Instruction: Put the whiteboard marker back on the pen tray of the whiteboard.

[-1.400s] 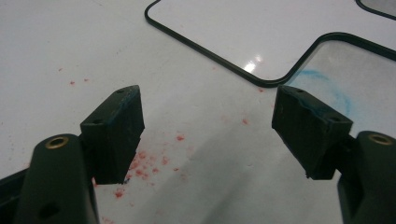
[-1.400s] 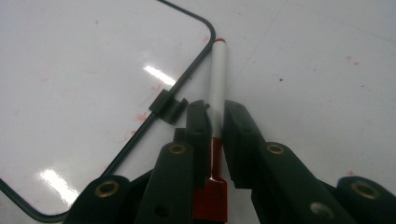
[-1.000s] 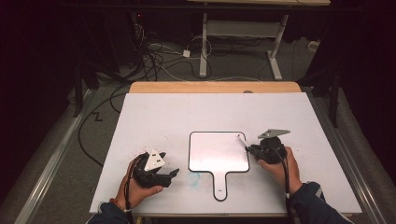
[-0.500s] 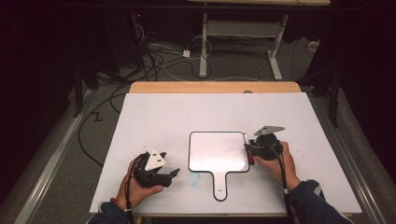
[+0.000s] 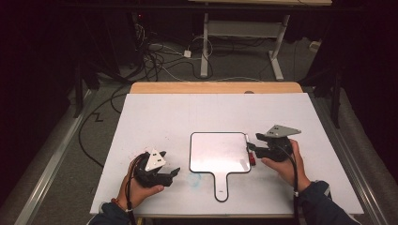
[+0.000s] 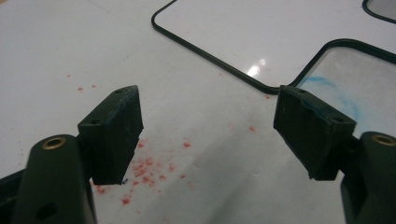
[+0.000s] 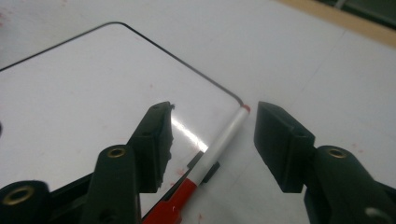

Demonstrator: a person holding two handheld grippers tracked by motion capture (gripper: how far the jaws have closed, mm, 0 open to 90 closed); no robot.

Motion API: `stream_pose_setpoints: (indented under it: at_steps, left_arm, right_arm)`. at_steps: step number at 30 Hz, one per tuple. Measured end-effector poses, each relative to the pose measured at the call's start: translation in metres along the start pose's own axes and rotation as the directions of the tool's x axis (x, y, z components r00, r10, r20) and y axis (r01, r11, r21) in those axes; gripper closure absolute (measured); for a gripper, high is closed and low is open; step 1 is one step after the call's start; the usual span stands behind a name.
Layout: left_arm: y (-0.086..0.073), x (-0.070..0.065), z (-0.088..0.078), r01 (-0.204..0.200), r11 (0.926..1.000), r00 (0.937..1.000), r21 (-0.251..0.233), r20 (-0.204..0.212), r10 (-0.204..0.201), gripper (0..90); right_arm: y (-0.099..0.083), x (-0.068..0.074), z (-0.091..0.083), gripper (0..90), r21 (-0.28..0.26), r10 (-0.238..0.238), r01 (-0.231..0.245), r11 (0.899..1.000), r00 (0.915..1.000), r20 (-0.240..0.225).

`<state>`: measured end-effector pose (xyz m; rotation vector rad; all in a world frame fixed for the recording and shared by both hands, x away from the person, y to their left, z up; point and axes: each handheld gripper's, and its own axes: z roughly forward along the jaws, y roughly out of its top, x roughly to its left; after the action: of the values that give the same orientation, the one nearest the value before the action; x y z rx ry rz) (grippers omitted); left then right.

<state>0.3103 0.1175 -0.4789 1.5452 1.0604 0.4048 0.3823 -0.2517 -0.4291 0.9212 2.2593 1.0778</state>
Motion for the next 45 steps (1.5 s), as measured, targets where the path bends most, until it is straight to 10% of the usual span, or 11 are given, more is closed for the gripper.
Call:
stream_pose_setpoints:
  at_steps: [16, 27, 45]
  left_arm:
    - [-0.009, -0.005, -0.001, -0.091, 0.9957, 0.9958, -0.015, -0.013, 0.091, 19.5]
    - [-0.012, -0.008, 0.001, -0.131, 0.9913, 0.9913, -0.011, -0.016, 0.131, 19.3]
    - [-0.012, -0.005, 0.001, -0.126, 0.9919, 0.9916, -0.017, -0.031, 0.126, 19.3]
  right_arm:
    - [-0.046, -0.005, -0.083, 19.4, -0.195, -0.049, 0.069, 0.978, 0.9932, 0.106]
    - [-0.086, -0.015, -0.084, 19.9, -0.148, -0.012, 0.035, 0.988, 0.9885, 0.151]
    - [-0.079, -0.005, -0.082, 19.8, -0.169, -0.051, 0.075, 0.983, 0.9884, 0.143]
